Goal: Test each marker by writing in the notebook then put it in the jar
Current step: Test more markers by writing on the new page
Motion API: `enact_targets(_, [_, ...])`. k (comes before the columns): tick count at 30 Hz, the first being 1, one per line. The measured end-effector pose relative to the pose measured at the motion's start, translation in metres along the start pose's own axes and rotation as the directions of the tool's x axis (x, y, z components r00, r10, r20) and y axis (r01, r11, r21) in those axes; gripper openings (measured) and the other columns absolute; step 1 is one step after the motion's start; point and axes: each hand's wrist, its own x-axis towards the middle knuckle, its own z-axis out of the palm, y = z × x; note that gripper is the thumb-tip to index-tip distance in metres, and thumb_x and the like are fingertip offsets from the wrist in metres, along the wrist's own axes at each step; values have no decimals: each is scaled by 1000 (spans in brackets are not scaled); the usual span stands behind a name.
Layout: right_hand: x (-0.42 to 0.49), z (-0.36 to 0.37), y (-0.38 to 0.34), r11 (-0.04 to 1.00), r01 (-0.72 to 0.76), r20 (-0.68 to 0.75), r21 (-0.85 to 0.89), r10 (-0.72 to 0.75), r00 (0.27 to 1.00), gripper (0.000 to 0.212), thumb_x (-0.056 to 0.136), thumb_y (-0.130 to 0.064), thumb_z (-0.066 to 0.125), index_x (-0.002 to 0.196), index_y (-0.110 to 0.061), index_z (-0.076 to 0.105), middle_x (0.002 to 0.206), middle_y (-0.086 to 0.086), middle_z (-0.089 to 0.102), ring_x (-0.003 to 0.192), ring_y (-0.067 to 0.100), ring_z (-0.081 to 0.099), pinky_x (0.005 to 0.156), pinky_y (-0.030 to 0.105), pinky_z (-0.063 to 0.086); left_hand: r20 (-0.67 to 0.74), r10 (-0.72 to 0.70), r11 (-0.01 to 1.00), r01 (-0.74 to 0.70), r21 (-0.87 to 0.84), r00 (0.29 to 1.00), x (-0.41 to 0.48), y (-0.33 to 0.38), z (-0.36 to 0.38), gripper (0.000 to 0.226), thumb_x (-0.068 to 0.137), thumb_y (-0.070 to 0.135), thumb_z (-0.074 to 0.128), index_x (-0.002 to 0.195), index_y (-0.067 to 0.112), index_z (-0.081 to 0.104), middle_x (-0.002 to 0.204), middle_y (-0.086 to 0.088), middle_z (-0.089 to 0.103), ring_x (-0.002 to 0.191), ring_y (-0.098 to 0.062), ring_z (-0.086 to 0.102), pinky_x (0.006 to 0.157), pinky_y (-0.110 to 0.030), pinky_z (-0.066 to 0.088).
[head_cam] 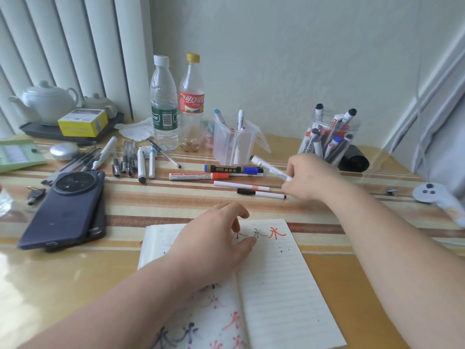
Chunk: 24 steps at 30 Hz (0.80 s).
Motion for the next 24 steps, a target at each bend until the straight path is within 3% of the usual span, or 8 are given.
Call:
enact_targets(2, [-20,-7,-3,975,-7,-58,223,21,998,12,78,-23,71,85,-18,62,83,2,67,72,19,64,60,31,52,-16,-1,1000,1,-28,1000,-1,0,-1,45,86,64,58,124,42,48,103,21,54,81,4,53,77,-25,49])
enact_targets(3, [-34,-9,-7,898,-1,-26,440,14,1000,11,82,-19,71,86,-13,63,81,6,70,68,20,67,57,31,53,-28,4,1000,-5,-31,1000,-1,1,-3,51,84,69,56,125,42,47,104,21,54,82,2,54,79,-27,50])
enact_targets(5, [-67,-6,-19,545,-70,147,836,-98,984,9,87,-4,70,84,-1,63,77,14,70,62,21,68,54,33,56,-62,27,999,-28,-21,998,-1,3,-4,63,78,79,52,128,42,45,105,21,53,85,0,54,80,-28,51])
enact_targets(6, [-81,-2,-24,399,-117,202,909,-179,963,9,88,1,70,82,1,63,72,14,66,59,21,64,52,33,54,-76,41,999,-43,-22,996,-1,3,-5,67,75,81,50,129,42,45,106,21,53,86,0,54,79,-28,51])
enact_targets(10, [-108,30,-34,214,-158,225,964,-333,916,12,84,-7,75,77,-11,67,63,11,50,50,13,40,43,24,24,-54,151,985,-155,-79,987,0,6,-4,46,85,66,53,119,35,56,102,18,58,90,-1,54,80,-26,48])
enact_targets(14, [-106,45,-34,-106,-118,99,987,-174,980,11,77,-18,72,67,-19,68,62,12,43,49,17,34,44,25,18,-41,176,983,-178,-45,984,2,6,-5,17,101,39,49,99,24,57,83,13,57,78,-7,50,68,-22,38])
enact_targets(18, [-104,47,-24,-125,-43,18,991,-195,981,8,83,-17,69,75,-16,67,59,10,48,48,19,40,45,25,26,7,189,982,-189,-14,982,2,5,0,9,104,29,41,102,23,47,85,14,46,79,-8,42,70,-24,30])
enact_targets(24, [-107,50,-29,-146,15,-50,989,-236,970,15,88,-21,64,73,-16,63,58,11,47,47,21,40,43,24,28,3,230,971,-229,-69,973,2,6,0,30,99,44,34,106,19,50,74,9,53,71,-17,50,66,-34,40])
